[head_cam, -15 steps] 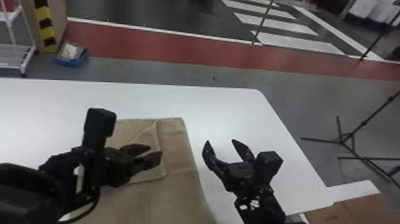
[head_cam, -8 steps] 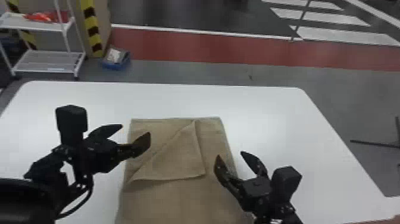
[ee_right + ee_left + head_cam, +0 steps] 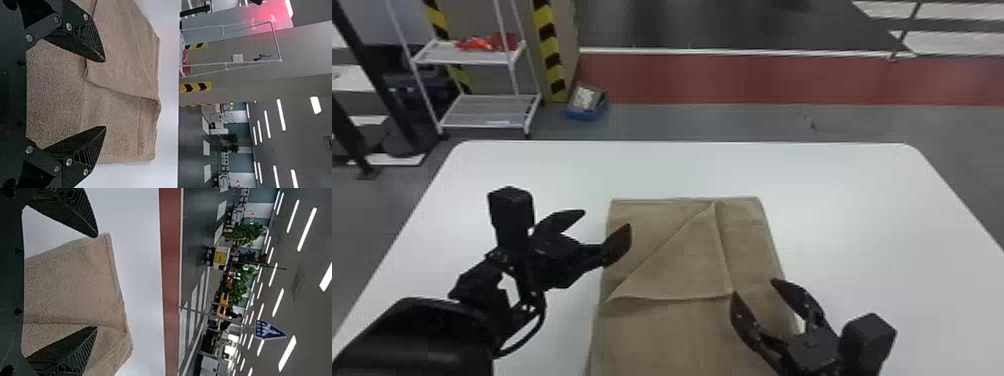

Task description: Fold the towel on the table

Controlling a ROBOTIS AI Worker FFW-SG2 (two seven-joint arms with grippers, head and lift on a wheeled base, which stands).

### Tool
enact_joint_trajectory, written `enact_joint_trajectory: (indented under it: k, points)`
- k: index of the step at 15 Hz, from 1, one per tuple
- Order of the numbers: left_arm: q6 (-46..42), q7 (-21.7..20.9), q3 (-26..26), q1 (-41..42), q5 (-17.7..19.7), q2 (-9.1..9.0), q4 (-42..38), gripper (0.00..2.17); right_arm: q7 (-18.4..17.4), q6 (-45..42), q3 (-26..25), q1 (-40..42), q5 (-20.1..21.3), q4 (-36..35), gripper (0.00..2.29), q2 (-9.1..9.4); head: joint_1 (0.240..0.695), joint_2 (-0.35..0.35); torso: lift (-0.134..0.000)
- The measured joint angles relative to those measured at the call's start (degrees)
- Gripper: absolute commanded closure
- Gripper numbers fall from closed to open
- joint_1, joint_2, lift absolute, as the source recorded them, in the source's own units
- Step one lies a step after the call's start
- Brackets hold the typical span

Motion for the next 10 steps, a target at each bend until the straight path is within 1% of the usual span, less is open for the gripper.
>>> enact_joint_trajectory:
  k: [1, 4, 6, 9, 10]
  points:
    - [0.0, 0.0, -0.1, -0.2, 0.0, 0.0, 0.1, 0.04, 0.1, 0.0, 0.0, 0.1, 1.0, -0.1, 0.41, -0.04, 0.695, -0.021, -0.123]
    - [0.0, 0.0, -0.2, -0.2, 0.1, -0.01, 0.2, 0.04, -0.1, 0.5, 0.2, -0.5, 4.1, -0.1, 0.41, -0.07, 0.695, -0.021, -0.123]
    - [0.0, -0.1, -0.2, -0.1, 0.0, 0.0, 0.5, 0.04, -0.1, 2.1, 0.7, -1.7, 5.3, 0.2, 0.47, -0.06, 0.695, -0.017, -0.123]
    - [0.0, -0.3, -0.2, 0.4, -0.1, 0.0, 0.7, 0.04, -0.2, 4.8, 2.0, -3.5, 6.9, 1.1, 0.48, -0.02, 0.695, -0.006, -0.123]
    - [0.0, -0.3, -0.1, 0.6, -0.1, 0.0, 0.7, 0.04, -0.2, 5.3, 2.3, -3.8, 7.2, 1.3, 0.6, 0.01, 0.695, -0.003, -0.123]
